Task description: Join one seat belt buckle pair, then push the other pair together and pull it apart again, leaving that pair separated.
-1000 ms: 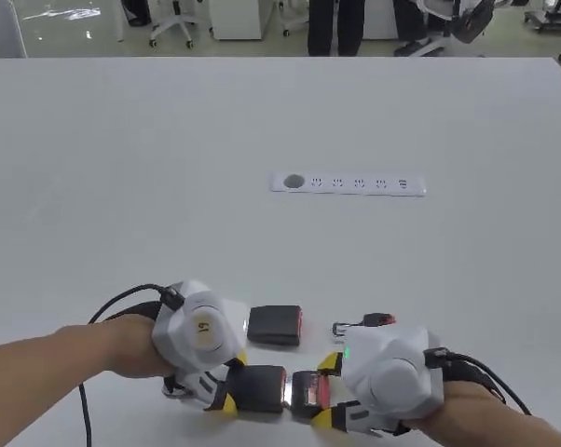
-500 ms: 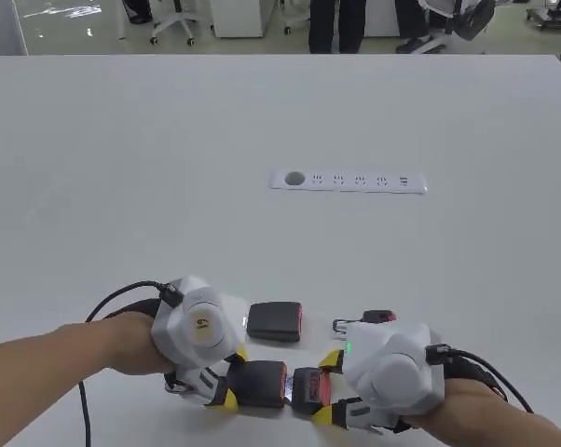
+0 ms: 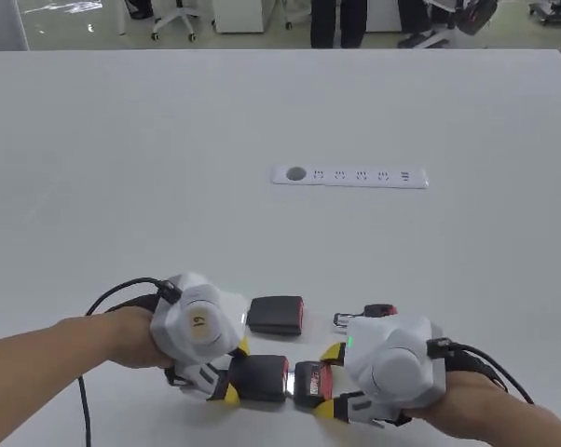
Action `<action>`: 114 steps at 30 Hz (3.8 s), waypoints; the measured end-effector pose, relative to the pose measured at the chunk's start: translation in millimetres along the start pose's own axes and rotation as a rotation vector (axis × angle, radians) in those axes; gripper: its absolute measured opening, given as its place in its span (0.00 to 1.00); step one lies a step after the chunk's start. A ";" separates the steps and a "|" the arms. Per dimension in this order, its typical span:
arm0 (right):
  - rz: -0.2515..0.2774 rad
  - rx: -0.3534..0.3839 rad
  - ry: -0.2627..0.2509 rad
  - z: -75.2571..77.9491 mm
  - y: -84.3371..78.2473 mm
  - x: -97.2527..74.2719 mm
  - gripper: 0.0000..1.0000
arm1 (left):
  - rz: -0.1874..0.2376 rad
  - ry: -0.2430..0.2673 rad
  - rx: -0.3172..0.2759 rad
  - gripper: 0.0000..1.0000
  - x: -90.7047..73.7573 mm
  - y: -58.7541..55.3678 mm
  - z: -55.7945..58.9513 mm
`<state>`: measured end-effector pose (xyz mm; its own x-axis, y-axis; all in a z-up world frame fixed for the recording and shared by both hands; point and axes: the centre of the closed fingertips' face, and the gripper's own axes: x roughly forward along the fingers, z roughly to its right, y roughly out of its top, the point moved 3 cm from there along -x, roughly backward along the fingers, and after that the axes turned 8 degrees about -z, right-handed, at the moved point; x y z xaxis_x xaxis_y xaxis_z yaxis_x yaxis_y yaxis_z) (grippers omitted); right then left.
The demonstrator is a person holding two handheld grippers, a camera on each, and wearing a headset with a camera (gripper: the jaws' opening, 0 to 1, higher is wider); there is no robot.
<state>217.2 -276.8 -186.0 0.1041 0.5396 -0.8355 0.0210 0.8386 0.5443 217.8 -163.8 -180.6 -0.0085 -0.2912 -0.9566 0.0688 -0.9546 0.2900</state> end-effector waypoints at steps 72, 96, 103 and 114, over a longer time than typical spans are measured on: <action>-0.037 0.079 -0.115 91.0 -57.4 -56.8 0.41 | 0.038 0.075 -0.080 0.42 -28.8 21.1 -86.6; -0.112 -0.017 -0.018 98.4 -72.4 -37.5 0.32 | -0.041 0.012 -0.031 0.33 -2.5 17.1 -89.8; -0.111 -0.022 -0.016 97.1 -71.3 -37.9 0.32 | -0.050 0.006 -0.032 0.32 0.9 14.2 -91.1; -0.115 -0.015 -0.017 95.9 -70.1 -39.2 0.31 | -0.053 -0.007 -0.010 0.32 3.5 13.7 -91.7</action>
<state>307.0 -363.8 -184.2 0.1190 0.4381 -0.8910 0.0192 0.8962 0.4432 310.2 -172.1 -182.5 -0.0196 -0.2403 -0.9705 0.0784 -0.9681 0.2381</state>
